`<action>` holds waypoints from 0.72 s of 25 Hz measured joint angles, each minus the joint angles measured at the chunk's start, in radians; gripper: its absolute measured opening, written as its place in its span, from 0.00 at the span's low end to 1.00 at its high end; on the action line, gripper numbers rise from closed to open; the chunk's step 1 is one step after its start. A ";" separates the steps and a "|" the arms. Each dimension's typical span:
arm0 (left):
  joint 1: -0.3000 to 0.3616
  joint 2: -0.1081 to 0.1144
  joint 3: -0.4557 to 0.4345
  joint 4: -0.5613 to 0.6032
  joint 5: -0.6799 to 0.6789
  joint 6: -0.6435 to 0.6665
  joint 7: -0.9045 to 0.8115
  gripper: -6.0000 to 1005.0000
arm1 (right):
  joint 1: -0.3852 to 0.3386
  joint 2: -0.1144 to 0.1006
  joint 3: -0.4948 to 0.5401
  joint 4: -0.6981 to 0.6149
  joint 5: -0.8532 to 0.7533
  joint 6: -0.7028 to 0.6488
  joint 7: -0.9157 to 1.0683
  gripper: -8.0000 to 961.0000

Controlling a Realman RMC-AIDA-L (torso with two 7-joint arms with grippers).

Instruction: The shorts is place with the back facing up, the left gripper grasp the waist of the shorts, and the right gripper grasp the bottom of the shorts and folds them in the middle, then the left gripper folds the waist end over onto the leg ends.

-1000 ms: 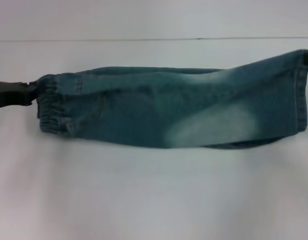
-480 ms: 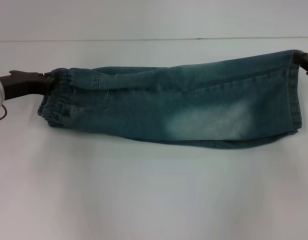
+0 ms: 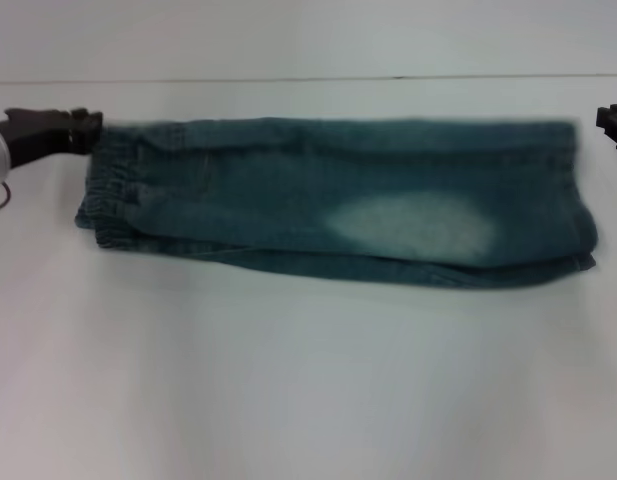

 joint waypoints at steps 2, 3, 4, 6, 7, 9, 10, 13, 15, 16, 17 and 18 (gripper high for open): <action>0.000 0.000 0.008 -0.011 -0.027 -0.042 0.007 0.13 | 0.004 0.001 0.000 0.011 0.010 0.017 -0.021 0.10; 0.002 0.000 0.013 -0.019 -0.039 -0.065 0.010 0.15 | 0.004 0.001 0.000 0.011 0.013 0.018 -0.031 0.13; 0.005 0.001 0.016 -0.022 -0.042 -0.070 0.012 0.17 | 0.004 0.002 0.002 0.011 0.014 0.017 -0.038 0.15; 0.015 0.003 0.020 -0.020 -0.043 -0.070 0.019 0.20 | 0.002 0.002 0.006 0.008 0.019 0.013 -0.051 0.20; 0.022 0.003 0.021 -0.012 -0.044 -0.065 0.025 0.22 | 0.000 0.001 0.007 0.006 0.022 0.006 -0.056 0.22; 0.043 0.002 0.024 0.010 -0.047 -0.037 0.042 0.25 | -0.007 0.001 0.009 -0.002 0.024 -0.017 -0.061 0.27; 0.057 0.003 0.024 0.022 -0.054 -0.013 0.053 0.27 | -0.012 0.001 0.010 -0.011 0.025 -0.036 -0.066 0.29; 0.116 0.009 0.019 0.066 -0.088 0.102 0.098 0.36 | -0.036 0.007 0.011 -0.040 0.041 -0.116 -0.105 0.38; 0.169 0.014 0.015 0.105 -0.116 0.179 0.127 0.44 | -0.064 0.009 0.013 -0.051 0.101 -0.203 -0.163 0.46; 0.194 0.017 0.014 0.121 -0.129 0.215 0.141 0.48 | -0.078 0.008 0.014 -0.054 0.133 -0.240 -0.189 0.50; 0.217 0.020 0.014 0.135 -0.142 0.255 0.159 0.53 | -0.093 0.005 0.014 -0.059 0.168 -0.286 -0.210 0.54; 0.238 0.026 0.014 0.140 -0.147 0.287 0.177 0.58 | -0.106 0.002 0.014 -0.062 0.196 -0.326 -0.226 0.58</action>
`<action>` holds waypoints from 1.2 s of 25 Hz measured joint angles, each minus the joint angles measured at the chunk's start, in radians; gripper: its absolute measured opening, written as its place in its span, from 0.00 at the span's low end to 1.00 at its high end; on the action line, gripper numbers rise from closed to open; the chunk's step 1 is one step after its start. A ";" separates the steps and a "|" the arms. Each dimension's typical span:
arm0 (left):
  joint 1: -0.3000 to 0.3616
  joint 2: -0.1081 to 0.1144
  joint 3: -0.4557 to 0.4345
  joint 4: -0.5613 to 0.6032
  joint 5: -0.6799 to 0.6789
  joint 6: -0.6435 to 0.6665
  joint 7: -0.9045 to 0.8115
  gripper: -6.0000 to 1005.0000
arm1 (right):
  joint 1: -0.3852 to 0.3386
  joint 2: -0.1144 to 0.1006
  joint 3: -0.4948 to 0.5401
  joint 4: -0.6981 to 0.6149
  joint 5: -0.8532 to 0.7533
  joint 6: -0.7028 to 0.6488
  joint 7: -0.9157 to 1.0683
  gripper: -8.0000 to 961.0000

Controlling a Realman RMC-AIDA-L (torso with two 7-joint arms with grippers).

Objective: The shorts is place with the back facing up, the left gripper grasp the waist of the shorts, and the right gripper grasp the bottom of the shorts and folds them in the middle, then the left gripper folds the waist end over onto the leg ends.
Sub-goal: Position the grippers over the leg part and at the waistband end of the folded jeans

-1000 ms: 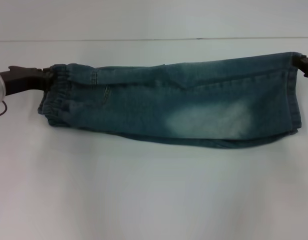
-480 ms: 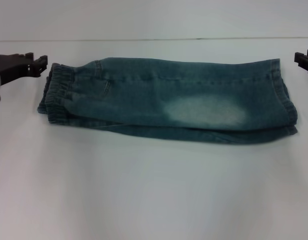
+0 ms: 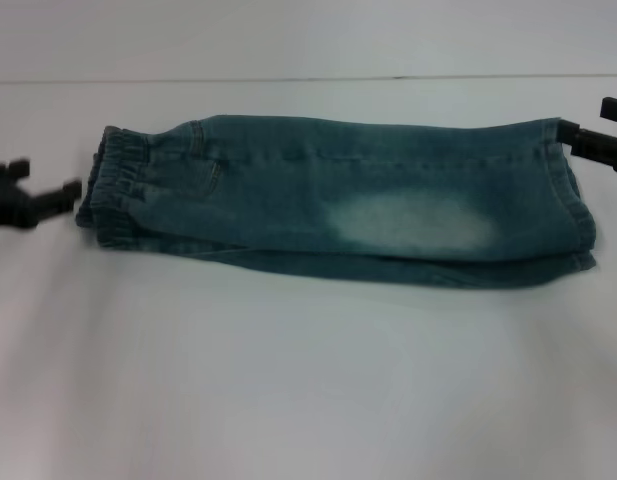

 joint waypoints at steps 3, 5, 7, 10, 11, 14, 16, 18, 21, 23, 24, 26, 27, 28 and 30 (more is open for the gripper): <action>0.039 0.009 0.002 -0.005 0.004 0.036 0.035 0.72 | -0.030 -0.005 0.002 -0.012 0.047 -0.110 -0.037 0.72; 0.049 0.006 0.001 -0.019 0.009 0.029 0.055 0.79 | -0.040 -0.001 0.008 -0.024 0.056 -0.143 -0.044 0.81; 0.052 0.003 0.001 -0.035 0.010 0.020 0.074 0.85 | -0.043 0.003 0.011 -0.030 0.058 -0.162 -0.047 0.86; 0.049 -0.002 0.014 -0.056 0.012 -0.014 0.093 0.92 | -0.044 0.005 0.012 -0.025 0.059 -0.216 -0.066 0.95; 0.046 -0.003 0.016 -0.062 0.012 -0.022 0.097 0.92 | -0.045 0.005 0.013 -0.023 0.060 -0.236 -0.073 0.98; 0.039 -0.003 0.016 -0.077 0.014 -0.040 0.104 0.92 | -0.050 0.007 0.013 -0.018 0.062 -0.309 -0.099 0.98; 0.026 0.004 0.016 -0.101 0.017 -0.050 0.113 0.92 | -0.053 0.008 0.012 -0.005 0.062 -0.351 -0.128 0.98; 0.016 0.007 0.016 -0.117 0.017 -0.050 0.124 0.92 | -0.055 0.007 0.006 0.007 0.055 -0.373 -0.150 0.98; 0.002 0.009 0.015 -0.138 0.018 -0.045 0.144 0.92 | -0.057 0.007 -0.006 0.017 0.017 -0.394 -0.169 0.98; -0.009 0.010 0.015 -0.156 0.018 -0.046 0.159 0.92 | -0.056 0.008 -0.025 0.017 -0.017 -0.410 -0.172 0.98; -0.012 0.011 0.015 -0.162 0.018 -0.047 0.163 0.91 | -0.056 0.008 -0.037 0.018 -0.029 -0.415 -0.172 0.98; -0.022 0.015 0.016 -0.179 0.019 -0.049 0.171 0.91 | -0.055 0.009 -0.068 0.022 -0.043 -0.421 -0.169 0.98; -0.025 0.017 0.016 -0.185 0.019 -0.049 0.174 0.90 | -0.055 0.008 -0.082 0.027 -0.046 -0.424 -0.168 0.98; -0.031 0.020 0.016 -0.193 0.020 -0.049 0.176 0.90 | -0.054 0.008 -0.096 0.035 -0.048 -0.429 -0.168 0.98; -0.039 0.022 0.017 -0.202 0.022 -0.050 0.181 0.89 | -0.050 0.008 -0.117 0.048 -0.049 -0.435 -0.167 0.98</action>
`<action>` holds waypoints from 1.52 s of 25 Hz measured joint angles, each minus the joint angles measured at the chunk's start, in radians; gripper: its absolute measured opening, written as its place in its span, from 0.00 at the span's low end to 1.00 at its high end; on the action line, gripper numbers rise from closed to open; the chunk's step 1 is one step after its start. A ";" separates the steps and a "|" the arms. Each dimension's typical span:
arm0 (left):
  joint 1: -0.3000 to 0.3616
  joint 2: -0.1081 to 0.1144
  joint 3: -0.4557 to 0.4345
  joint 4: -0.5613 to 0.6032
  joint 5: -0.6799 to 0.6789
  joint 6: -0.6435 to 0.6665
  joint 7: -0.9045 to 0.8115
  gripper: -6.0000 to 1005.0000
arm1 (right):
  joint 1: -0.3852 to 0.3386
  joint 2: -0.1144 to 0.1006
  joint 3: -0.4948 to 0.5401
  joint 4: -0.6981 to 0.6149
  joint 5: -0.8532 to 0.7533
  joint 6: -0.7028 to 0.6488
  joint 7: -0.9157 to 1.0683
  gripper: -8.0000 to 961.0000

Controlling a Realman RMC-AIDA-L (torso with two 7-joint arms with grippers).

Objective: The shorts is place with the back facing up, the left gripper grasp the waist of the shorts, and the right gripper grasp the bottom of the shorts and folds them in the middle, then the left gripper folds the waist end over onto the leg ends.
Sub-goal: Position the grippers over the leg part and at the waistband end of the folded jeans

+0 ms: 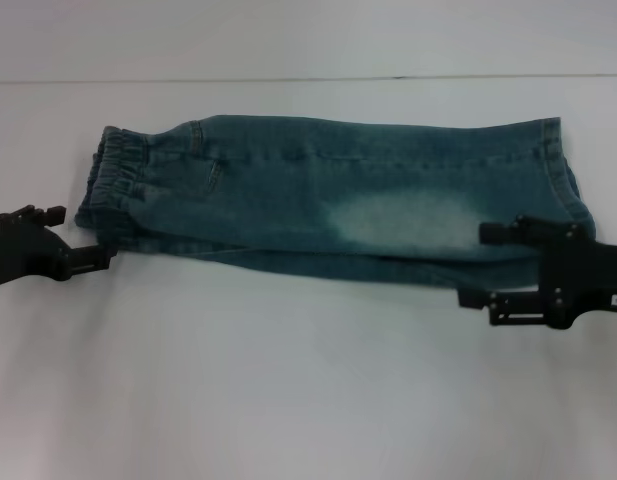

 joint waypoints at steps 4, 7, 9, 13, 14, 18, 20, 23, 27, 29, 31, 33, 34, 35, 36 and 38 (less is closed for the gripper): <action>-0.013 0.000 0.004 -0.011 0.000 -0.042 0.003 0.88 | 0.005 0.001 -0.034 0.011 -0.001 -0.004 0.002 0.98; -0.028 0.004 0.022 -0.032 0.000 -0.071 0.001 0.87 | 0.007 0.001 -0.047 0.013 -0.002 -0.005 0.003 0.98; -0.037 0.008 0.027 -0.045 0.000 -0.079 0.000 0.86 | 0.008 0.000 -0.048 0.017 -0.001 -0.005 0.005 0.98; -0.053 0.013 0.028 -0.066 0.020 -0.097 -0.001 0.85 | 0.009 -0.001 -0.048 0.019 0.000 -0.009 0.014 0.98; -0.053 0.013 0.028 -0.066 0.020 -0.097 -0.001 0.85 | 0.010 -0.001 -0.048 0.019 0.000 -0.011 0.014 0.98; -0.066 0.015 0.028 -0.084 0.045 -0.115 -0.003 0.84 | 0.013 0.000 -0.049 0.022 0.000 -0.011 0.016 0.98; -0.073 0.018 0.028 -0.097 0.051 -0.115 -0.002 0.83 | 0.015 0.000 -0.049 0.022 -0.001 -0.011 0.019 0.98; -0.081 0.019 0.028 -0.103 0.053 -0.109 0.006 0.82 | 0.017 0.000 -0.049 0.022 0.000 -0.010 0.025 0.98; -0.082 0.015 0.038 -0.098 0.053 -0.090 0.021 0.81 | 0.017 0.000 -0.049 0.024 0.000 -0.007 0.028 0.98; -0.082 0.015 0.039 -0.094 0.052 -0.081 0.025 0.80 | 0.017 0.000 -0.049 0.027 0.000 -0.005 0.029 0.98; -0.083 0.014 0.039 -0.092 0.051 -0.076 0.029 0.79 | 0.018 -0.001 -0.049 0.034 0.000 -0.003 0.032 0.98; -0.084 0.011 0.039 -0.090 0.051 -0.076 0.033 0.79 | 0.018 -0.001 -0.049 0.037 0.000 0.002 0.037 0.98; -0.085 0.009 0.039 -0.088 0.052 -0.078 0.037 0.75 | 0.019 -0.001 -0.049 0.037 0.000 0.005 0.040 0.98; -0.086 0.007 0.040 -0.086 0.052 -0.080 0.042 0.71 | 0.018 -0.001 -0.049 0.037 0.000 0.008 0.041 0.98; -0.087 0.004 0.040 -0.083 0.052 -0.082 0.049 0.67 | 0.018 -0.001 -0.049 0.037 0.000 0.011 0.042 0.98; -0.088 0.001 0.040 -0.080 0.051 -0.083 0.062 0.60 | 0.018 0.000 -0.049 0.038 0.000 0.011 0.042 0.98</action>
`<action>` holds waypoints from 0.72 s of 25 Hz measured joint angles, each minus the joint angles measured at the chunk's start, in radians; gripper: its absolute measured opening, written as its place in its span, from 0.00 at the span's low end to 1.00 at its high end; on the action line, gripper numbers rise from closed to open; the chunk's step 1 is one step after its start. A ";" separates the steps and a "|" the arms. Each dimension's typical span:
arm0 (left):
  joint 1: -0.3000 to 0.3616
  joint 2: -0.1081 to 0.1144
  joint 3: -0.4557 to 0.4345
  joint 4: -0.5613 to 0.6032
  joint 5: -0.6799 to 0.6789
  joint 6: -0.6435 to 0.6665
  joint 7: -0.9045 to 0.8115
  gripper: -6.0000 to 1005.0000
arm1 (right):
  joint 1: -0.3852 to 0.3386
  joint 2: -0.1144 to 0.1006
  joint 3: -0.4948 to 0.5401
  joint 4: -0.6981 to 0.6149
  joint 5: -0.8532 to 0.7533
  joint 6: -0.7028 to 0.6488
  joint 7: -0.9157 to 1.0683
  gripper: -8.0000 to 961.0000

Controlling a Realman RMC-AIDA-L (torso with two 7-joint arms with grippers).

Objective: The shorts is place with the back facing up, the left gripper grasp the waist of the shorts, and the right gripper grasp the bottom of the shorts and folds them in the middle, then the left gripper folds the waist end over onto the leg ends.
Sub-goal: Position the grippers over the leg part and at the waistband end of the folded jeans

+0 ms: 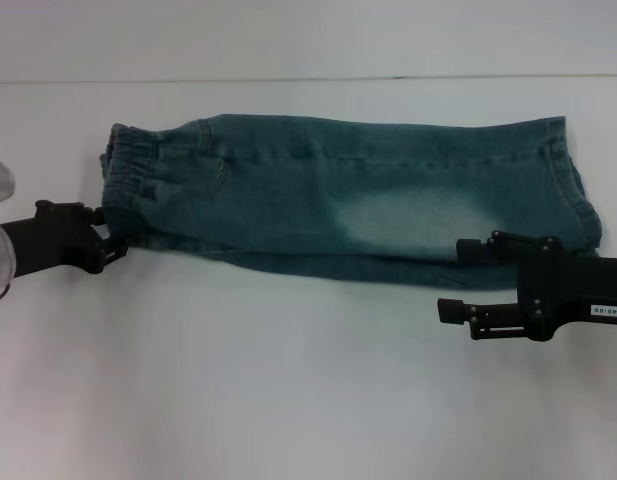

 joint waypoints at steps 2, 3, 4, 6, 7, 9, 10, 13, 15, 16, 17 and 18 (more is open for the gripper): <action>-0.005 -0.003 0.000 0.002 0.000 0.001 0.009 0.53 | 0.000 0.000 0.001 0.001 0.000 0.000 0.000 0.98; -0.007 -0.004 0.000 0.002 0.000 0.001 0.011 0.51 | 0.000 0.000 0.002 0.002 0.000 0.000 0.000 0.98; -0.011 -0.007 0.000 0.002 0.000 -0.002 0.011 0.49 | 0.000 0.000 0.004 0.004 0.002 0.000 0.000 0.98; -0.015 -0.009 0.000 0.002 0.001 -0.006 0.011 0.44 | 0.000 0.000 0.006 0.009 0.004 0.001 -0.001 0.98; -0.017 -0.009 0.006 0.002 0.001 -0.007 0.012 0.41 | 0.001 0.000 0.008 0.011 0.004 0.003 -0.002 0.97; -0.019 -0.009 0.018 0.000 0.002 -0.013 0.014 0.37 | 0.001 0.000 0.009 0.012 0.005 0.005 -0.003 0.96; -0.019 -0.009 0.023 0.000 0.002 -0.017 0.014 0.34 | 0.001 0.001 0.009 0.012 0.005 0.006 -0.003 0.95; -0.021 -0.009 0.035 0.001 0.003 -0.028 0.012 0.22 | 0.001 0.001 0.010 0.013 0.006 0.010 0.000 0.93; -0.022 -0.009 0.037 0.006 0.003 -0.024 0.006 0.16 | 0.001 0.002 0.011 0.013 0.010 0.024 0.000 0.92; -0.022 -0.009 0.037 0.013 0.004 -0.021 0.003 0.15 | 0.001 0.003 0.011 0.013 0.017 0.040 0.000 0.91; -0.023 -0.009 0.038 0.025 0.006 -0.019 -0.005 0.14 | 0.001 0.003 0.011 0.015 0.027 0.058 0.000 0.91; -0.023 -0.010 0.040 0.047 0.013 -0.013 -0.024 0.14 | 0.001 0.004 0.012 0.019 0.041 0.079 -0.001 0.90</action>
